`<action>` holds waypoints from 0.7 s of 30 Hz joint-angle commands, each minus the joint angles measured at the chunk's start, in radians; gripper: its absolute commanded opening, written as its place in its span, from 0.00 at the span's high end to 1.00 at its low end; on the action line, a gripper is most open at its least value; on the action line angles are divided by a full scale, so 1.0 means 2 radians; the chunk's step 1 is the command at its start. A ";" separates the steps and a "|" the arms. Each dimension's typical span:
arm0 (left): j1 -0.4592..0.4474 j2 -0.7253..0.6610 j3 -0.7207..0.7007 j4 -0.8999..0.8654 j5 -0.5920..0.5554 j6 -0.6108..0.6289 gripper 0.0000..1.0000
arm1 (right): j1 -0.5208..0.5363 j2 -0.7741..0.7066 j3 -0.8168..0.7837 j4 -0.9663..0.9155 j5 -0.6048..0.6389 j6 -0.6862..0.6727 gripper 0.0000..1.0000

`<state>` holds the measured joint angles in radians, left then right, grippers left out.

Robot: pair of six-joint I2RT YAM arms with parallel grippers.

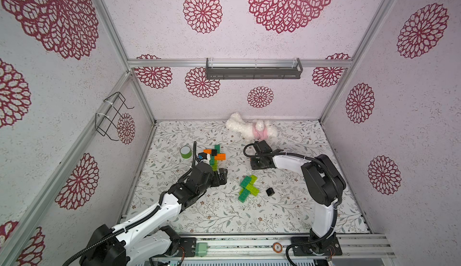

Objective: Assemble a small pinwheel with lego
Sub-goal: Move the lego brick at the center of the board.

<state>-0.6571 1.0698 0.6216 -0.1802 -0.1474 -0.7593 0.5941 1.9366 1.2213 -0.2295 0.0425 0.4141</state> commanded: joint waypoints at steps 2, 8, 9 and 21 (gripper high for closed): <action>0.004 0.006 -0.004 -0.002 -0.006 0.009 0.02 | 0.022 -0.016 0.004 -0.012 0.012 0.050 0.73; 0.004 0.022 -0.005 0.010 0.000 0.009 0.03 | 0.043 0.008 0.025 -0.023 0.017 0.067 0.69; 0.005 0.025 -0.004 0.010 0.001 0.008 0.03 | 0.044 0.008 0.025 -0.023 0.014 0.066 0.66; 0.002 0.088 0.023 0.007 0.008 0.004 0.06 | 0.026 -0.019 0.030 0.012 -0.129 0.028 0.32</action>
<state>-0.6563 1.2304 0.6327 -0.1852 -0.1375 -0.7490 0.6697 1.9480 1.2549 -0.2203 -0.1120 0.4973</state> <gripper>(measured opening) 0.942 0.671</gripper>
